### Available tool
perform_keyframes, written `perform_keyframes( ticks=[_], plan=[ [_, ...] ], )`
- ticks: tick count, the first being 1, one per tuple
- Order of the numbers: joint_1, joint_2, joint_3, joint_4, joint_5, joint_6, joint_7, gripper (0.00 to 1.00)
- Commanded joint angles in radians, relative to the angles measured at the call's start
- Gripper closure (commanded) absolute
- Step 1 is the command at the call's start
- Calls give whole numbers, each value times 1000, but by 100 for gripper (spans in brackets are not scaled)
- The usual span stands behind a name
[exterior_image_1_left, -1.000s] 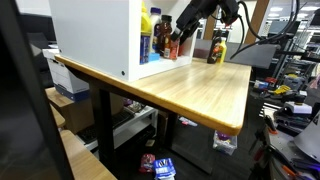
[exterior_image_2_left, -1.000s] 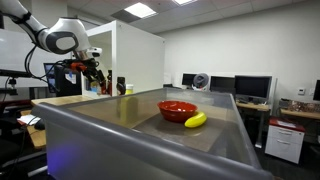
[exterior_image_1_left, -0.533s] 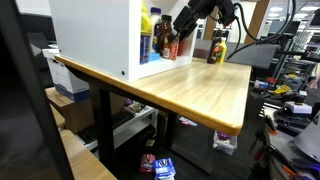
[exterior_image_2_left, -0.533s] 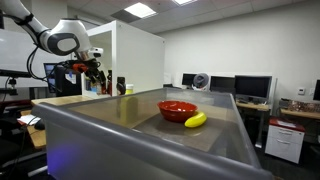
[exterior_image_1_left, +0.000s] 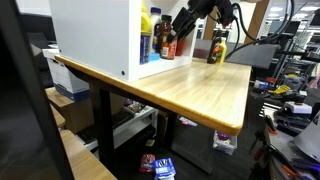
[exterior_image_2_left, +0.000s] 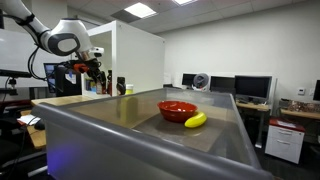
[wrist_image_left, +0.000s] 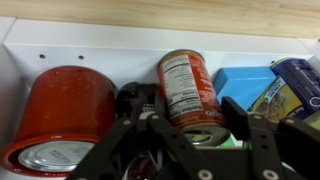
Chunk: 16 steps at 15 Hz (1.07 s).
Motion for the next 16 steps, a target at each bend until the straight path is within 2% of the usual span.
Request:
perform_keyframes(
  ticks=[1, 3, 5, 8, 11, 16],
  plan=[
    [52, -54, -47, -25, 108, -34, -130, 66],
    [37, -98, -56, -46, 80, -93, -181, 66],
    [-31, -158, -34, -78, -32, -156, -147, 66],
    [-74, -259, -51, -108, -131, -260, -196, 66],
    [-74, -337, -112, -114, -163, -363, -314, 66],
    [-50, -417, -229, -99, -148, -521, -544, 66]
  ],
)
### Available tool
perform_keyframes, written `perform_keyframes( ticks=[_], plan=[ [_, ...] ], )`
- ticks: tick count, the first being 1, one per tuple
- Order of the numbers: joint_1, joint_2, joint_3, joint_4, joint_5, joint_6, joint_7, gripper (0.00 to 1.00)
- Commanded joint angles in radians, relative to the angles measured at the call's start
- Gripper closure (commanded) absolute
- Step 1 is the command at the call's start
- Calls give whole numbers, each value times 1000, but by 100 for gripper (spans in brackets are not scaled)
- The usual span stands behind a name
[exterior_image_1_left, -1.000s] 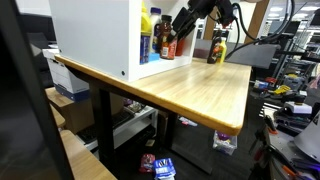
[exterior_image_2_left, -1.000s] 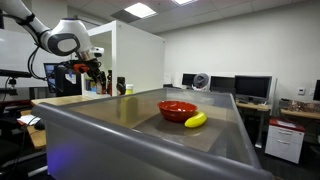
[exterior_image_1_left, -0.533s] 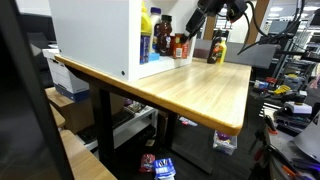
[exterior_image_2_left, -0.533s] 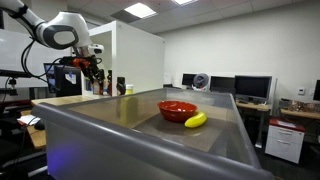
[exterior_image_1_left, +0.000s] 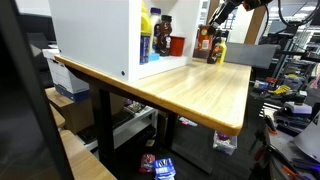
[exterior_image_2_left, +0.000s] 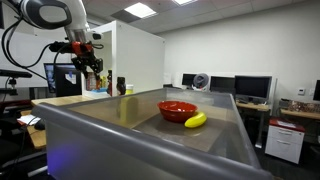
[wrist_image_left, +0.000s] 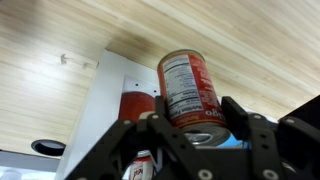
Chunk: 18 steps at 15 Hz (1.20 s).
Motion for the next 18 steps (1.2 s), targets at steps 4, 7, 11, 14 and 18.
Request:
perform_keyframes(
  ticks=[4, 7, 11, 14, 18],
  plan=[
    [17, -72, -156, 20, -8, -200, -376, 66],
    [16, -46, -215, 50, 10, -271, -585, 66],
    [8, -6, -250, 84, 36, -328, -784, 66],
    [-73, 11, -200, 73, 38, -280, -660, 66],
    [-138, 24, -141, 55, 49, -216, -491, 66]
  ],
)
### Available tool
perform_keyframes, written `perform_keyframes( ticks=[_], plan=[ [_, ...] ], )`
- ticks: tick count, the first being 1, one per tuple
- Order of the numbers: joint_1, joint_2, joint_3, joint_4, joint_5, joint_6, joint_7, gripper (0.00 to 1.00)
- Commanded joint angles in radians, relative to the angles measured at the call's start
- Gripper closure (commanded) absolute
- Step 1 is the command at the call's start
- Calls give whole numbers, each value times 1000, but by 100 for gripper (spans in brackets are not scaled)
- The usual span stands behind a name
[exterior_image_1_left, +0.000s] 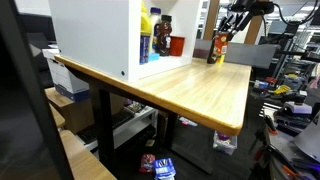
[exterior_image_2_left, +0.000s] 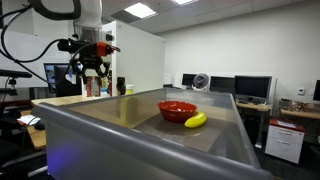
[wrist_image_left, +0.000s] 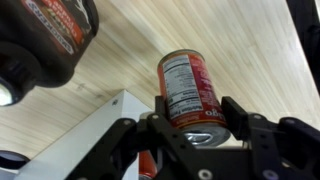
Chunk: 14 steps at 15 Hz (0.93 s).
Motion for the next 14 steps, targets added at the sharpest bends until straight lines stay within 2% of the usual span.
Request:
perform_keyframes(
  ticks=[1, 7, 14],
  plan=[
    [-62, 22, 80, -11, 43, 78, 162, 66],
    [-90, -13, 184, -75, 27, 184, 486, 66],
    [-129, -64, 259, -145, -13, 233, 858, 66]
  ],
)
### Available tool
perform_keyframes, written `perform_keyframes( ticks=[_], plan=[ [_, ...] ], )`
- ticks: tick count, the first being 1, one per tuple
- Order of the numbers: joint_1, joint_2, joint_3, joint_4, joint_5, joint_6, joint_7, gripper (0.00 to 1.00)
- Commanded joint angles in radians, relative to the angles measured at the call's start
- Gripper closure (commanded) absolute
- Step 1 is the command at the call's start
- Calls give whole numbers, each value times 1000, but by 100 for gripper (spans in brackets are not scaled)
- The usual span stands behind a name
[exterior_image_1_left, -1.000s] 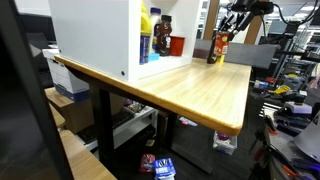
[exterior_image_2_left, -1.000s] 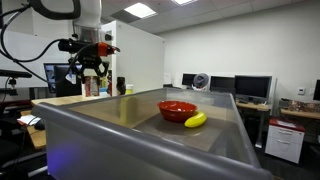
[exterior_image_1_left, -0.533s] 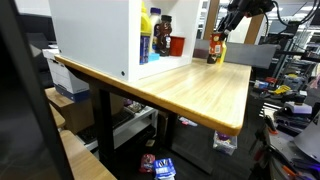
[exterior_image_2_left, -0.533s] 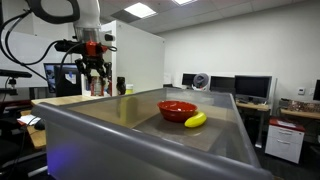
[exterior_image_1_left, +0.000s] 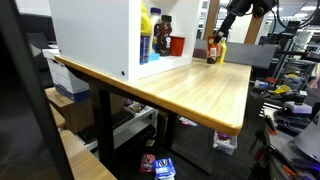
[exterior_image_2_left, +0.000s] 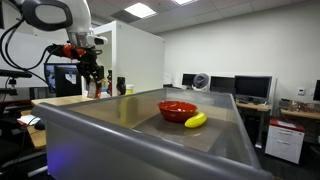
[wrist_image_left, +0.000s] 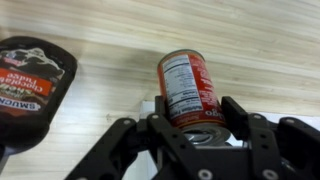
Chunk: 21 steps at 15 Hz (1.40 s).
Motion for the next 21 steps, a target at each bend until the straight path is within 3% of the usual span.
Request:
perform_keyframes(
  ticks=[1, 9, 13, 17, 19, 21],
  plan=[
    [-53, -59, 44, -54, -27, 31, 189, 66],
    [-166, -78, 106, -106, -33, 58, 537, 66],
    [-248, -62, 165, -76, -98, 56, 698, 66],
    [-199, -62, 123, -60, -183, 19, 526, 66],
    [-238, -61, 144, -67, -226, 15, 584, 66],
    [-178, -51, 83, -62, -198, -3, 473, 66]
  ],
)
